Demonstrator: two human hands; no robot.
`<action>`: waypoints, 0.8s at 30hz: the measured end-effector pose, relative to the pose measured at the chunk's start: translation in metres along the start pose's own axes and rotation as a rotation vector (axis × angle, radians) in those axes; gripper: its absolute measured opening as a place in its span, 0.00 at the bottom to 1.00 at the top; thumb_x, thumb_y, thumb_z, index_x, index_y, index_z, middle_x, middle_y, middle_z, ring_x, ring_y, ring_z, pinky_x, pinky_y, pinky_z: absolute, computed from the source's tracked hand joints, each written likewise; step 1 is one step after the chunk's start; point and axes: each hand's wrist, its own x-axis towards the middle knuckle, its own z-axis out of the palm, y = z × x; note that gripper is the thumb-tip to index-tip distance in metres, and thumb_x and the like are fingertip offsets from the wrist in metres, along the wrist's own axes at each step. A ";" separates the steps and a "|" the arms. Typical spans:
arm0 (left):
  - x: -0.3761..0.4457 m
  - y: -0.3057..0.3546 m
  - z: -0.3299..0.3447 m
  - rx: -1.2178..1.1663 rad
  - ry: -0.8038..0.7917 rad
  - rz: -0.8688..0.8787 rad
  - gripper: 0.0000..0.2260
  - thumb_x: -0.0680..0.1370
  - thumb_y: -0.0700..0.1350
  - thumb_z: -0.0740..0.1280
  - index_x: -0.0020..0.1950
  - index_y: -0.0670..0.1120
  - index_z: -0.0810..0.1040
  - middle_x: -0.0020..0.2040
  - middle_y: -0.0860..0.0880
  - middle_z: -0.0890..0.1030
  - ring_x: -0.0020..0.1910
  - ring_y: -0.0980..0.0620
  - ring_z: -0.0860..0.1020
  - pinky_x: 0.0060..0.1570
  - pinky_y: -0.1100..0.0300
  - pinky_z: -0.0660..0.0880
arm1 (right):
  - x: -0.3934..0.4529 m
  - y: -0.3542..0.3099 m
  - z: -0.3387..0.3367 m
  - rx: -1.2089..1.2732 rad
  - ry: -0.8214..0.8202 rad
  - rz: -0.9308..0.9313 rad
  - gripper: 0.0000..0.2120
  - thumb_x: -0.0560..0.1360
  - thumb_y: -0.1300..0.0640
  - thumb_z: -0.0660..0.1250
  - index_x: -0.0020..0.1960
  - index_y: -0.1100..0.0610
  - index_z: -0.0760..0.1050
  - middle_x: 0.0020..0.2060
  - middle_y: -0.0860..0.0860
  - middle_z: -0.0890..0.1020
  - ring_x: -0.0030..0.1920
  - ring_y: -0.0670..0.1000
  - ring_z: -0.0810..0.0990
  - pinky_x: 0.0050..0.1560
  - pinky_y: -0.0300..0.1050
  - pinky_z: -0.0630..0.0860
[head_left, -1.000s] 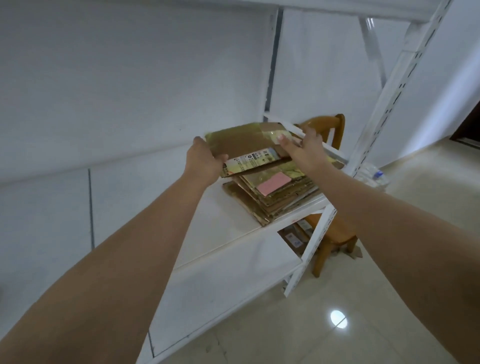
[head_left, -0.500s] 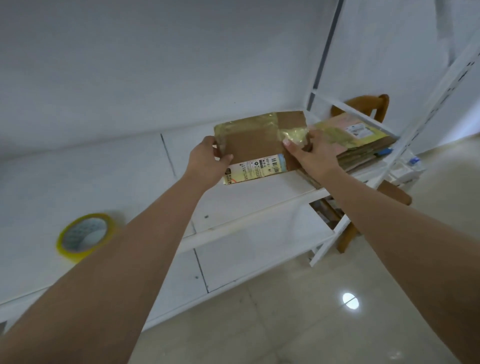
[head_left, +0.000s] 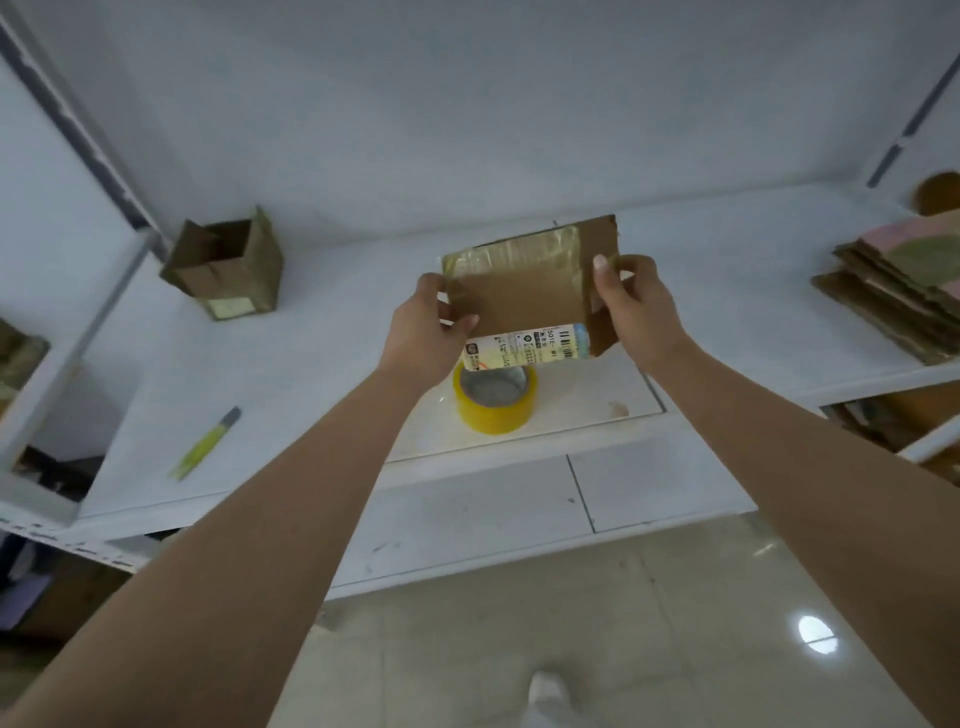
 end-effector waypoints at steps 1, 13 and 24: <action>0.003 -0.008 -0.007 -0.012 0.013 -0.003 0.16 0.77 0.43 0.69 0.63 0.44 0.70 0.46 0.51 0.78 0.41 0.52 0.77 0.33 0.71 0.69 | 0.002 -0.006 0.010 0.016 -0.019 -0.010 0.23 0.78 0.36 0.58 0.63 0.52 0.67 0.43 0.41 0.77 0.44 0.37 0.76 0.37 0.27 0.68; 0.027 -0.086 -0.112 -0.597 0.122 -0.296 0.09 0.83 0.46 0.57 0.49 0.49 0.77 0.52 0.49 0.82 0.56 0.51 0.80 0.54 0.47 0.79 | 0.026 -0.085 0.159 0.428 -0.319 0.096 0.41 0.68 0.28 0.52 0.64 0.60 0.71 0.57 0.59 0.80 0.58 0.57 0.79 0.63 0.60 0.73; 0.027 -0.171 -0.149 -0.900 -0.139 -0.337 0.07 0.82 0.48 0.62 0.59 0.50 0.76 0.49 0.50 0.83 0.43 0.54 0.84 0.40 0.58 0.80 | -0.037 -0.080 0.248 0.806 -0.393 0.280 0.30 0.81 0.39 0.48 0.53 0.54 0.84 0.48 0.56 0.85 0.49 0.54 0.85 0.45 0.45 0.81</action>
